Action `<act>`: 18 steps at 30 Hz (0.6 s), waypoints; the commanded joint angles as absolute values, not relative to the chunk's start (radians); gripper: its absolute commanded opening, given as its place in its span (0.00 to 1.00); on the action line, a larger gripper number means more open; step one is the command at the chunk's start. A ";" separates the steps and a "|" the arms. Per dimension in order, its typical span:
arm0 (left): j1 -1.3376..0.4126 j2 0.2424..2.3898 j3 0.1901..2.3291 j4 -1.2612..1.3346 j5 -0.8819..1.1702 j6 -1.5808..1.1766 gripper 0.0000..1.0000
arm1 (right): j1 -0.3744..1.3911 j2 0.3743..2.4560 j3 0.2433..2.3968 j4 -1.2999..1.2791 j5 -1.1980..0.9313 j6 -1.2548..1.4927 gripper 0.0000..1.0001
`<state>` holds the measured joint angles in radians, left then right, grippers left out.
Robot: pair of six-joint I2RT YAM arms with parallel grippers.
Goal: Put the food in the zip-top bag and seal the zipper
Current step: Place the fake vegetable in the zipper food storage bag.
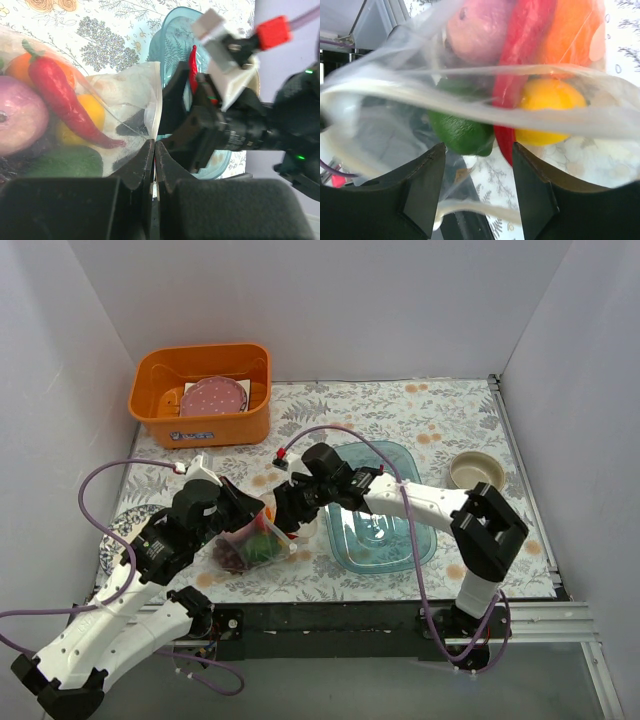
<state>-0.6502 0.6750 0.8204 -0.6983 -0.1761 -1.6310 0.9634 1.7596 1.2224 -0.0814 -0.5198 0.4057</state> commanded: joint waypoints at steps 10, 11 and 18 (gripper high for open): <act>-0.653 0.650 0.859 -0.699 -0.198 -1.637 0.02 | 0.907 1.511 1.183 -0.311 -0.189 0.307 0.67; -0.653 0.652 0.859 -0.699 -0.198 -1.635 0.02 | 0.899 1.499 1.161 -0.319 -0.172 0.308 0.67; -0.653 0.655 0.857 -0.687 -0.193 -1.629 0.02 | 0.806 1.398 1.086 -0.414 -0.005 0.339 0.67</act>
<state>-0.6502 0.6636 0.8204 -0.7025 -0.1799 -1.6379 0.8528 1.4567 1.1149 -0.3351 -0.1452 0.3325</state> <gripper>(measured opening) 0.021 0.666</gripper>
